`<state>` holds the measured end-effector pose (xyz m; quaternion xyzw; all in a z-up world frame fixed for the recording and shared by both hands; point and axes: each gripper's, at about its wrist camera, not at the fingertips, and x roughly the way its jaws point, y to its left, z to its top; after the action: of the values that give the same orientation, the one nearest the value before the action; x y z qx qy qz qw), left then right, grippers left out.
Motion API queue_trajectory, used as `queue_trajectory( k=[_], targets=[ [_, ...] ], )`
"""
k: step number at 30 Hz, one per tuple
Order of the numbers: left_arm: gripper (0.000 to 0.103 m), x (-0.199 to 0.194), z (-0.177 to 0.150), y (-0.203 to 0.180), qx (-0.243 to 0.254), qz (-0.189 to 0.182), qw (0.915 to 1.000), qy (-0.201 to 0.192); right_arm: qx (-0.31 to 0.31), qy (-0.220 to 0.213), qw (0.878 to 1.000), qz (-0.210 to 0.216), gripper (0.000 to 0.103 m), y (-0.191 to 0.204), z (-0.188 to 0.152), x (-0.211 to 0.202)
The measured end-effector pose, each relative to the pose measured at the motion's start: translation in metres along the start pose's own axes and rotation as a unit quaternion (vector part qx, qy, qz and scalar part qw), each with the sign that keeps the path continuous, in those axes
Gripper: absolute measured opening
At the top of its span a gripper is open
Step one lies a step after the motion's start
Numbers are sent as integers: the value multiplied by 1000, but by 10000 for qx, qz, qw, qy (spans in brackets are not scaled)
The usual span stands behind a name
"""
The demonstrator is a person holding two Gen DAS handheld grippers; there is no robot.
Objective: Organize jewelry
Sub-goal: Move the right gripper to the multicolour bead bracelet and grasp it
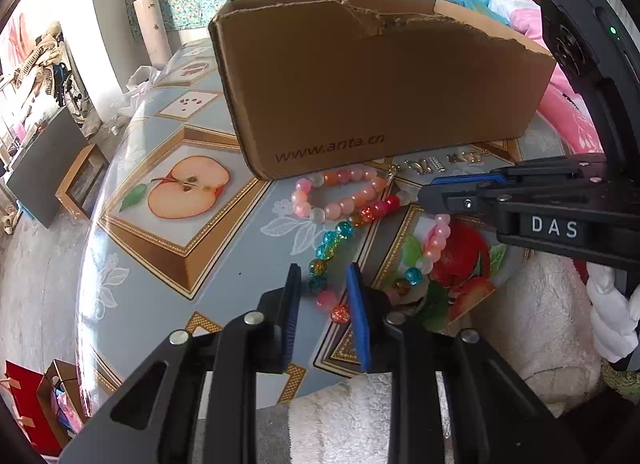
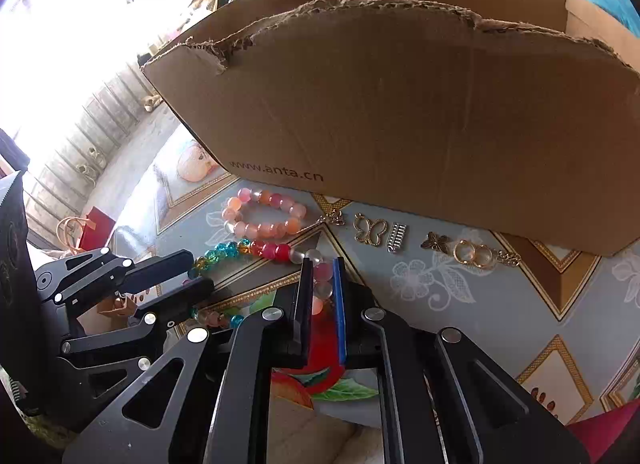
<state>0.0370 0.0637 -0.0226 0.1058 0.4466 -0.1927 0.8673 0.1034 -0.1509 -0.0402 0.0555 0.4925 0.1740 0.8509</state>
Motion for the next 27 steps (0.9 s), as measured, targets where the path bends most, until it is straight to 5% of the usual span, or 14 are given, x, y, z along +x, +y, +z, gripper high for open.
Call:
queue_trajectory(
  k=[13,27],
  targets=[
    [12,7,10,-22,145,-462,9988,-65,406,33,9990,-165,8,-26,-30,-20],
    [12,12,15,-30,267,-371,9990,14,250,-27,9995,-168,13,-24,-30,-22]
  ],
)
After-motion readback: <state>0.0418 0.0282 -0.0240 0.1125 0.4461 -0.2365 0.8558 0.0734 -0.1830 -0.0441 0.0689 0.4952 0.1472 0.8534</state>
